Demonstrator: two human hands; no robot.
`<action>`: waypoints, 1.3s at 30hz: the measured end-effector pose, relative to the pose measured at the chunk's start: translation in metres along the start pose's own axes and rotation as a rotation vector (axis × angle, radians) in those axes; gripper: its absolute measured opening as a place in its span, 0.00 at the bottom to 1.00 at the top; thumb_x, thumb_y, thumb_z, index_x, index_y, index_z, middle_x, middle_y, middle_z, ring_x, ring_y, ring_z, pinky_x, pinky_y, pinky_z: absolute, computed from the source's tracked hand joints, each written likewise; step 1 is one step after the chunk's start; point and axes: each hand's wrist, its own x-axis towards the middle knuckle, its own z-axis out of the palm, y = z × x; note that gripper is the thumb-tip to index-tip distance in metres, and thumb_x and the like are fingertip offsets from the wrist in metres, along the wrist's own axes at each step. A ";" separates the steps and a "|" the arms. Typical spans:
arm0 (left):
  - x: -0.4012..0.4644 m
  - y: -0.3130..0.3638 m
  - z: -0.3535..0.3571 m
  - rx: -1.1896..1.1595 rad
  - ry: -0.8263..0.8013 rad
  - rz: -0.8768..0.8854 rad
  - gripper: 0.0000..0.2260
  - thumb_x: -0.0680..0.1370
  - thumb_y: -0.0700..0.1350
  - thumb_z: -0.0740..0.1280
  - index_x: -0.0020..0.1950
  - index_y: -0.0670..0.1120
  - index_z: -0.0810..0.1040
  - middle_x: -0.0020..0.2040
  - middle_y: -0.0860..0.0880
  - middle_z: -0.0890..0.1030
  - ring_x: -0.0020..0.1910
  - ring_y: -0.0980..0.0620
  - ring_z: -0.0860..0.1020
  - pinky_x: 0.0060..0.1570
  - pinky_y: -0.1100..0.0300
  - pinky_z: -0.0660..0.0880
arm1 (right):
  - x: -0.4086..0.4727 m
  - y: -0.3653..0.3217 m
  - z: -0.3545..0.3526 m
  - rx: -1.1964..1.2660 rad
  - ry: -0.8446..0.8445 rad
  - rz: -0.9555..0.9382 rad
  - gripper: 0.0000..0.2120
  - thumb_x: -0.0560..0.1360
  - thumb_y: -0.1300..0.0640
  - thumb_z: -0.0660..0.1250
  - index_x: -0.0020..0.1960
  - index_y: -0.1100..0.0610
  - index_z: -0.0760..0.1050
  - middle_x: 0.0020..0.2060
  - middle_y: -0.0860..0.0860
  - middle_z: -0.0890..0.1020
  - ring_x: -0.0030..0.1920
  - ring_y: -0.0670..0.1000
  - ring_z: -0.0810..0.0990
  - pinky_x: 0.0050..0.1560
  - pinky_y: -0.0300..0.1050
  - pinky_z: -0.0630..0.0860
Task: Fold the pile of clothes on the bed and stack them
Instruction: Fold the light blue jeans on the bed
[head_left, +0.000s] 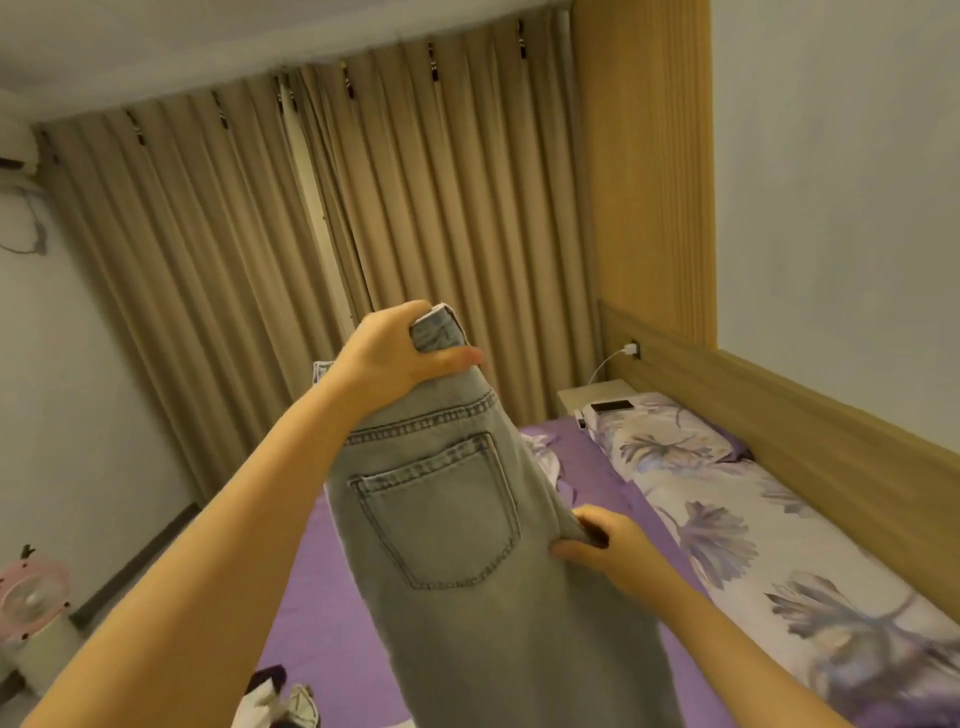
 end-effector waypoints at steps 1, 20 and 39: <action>0.001 -0.001 0.000 0.005 0.000 0.006 0.33 0.56 0.74 0.67 0.39 0.45 0.74 0.34 0.47 0.77 0.31 0.57 0.70 0.34 0.57 0.69 | -0.009 0.014 -0.001 0.013 0.011 0.044 0.08 0.72 0.50 0.72 0.45 0.53 0.78 0.35 0.44 0.80 0.36 0.44 0.75 0.36 0.38 0.70; -0.016 -0.009 -0.023 0.117 0.006 -0.174 0.30 0.57 0.70 0.67 0.46 0.48 0.75 0.42 0.50 0.78 0.39 0.53 0.75 0.35 0.59 0.71 | -0.034 0.012 -0.012 0.183 0.335 0.072 0.07 0.78 0.64 0.63 0.53 0.56 0.77 0.44 0.46 0.80 0.44 0.44 0.77 0.45 0.33 0.72; -0.244 -0.113 0.121 -0.372 -0.281 -0.586 0.15 0.74 0.56 0.69 0.55 0.52 0.69 0.53 0.51 0.75 0.51 0.55 0.76 0.44 0.62 0.72 | -0.101 0.000 -0.087 -0.607 0.002 0.112 0.10 0.77 0.53 0.64 0.58 0.50 0.79 0.54 0.48 0.83 0.55 0.56 0.79 0.51 0.46 0.71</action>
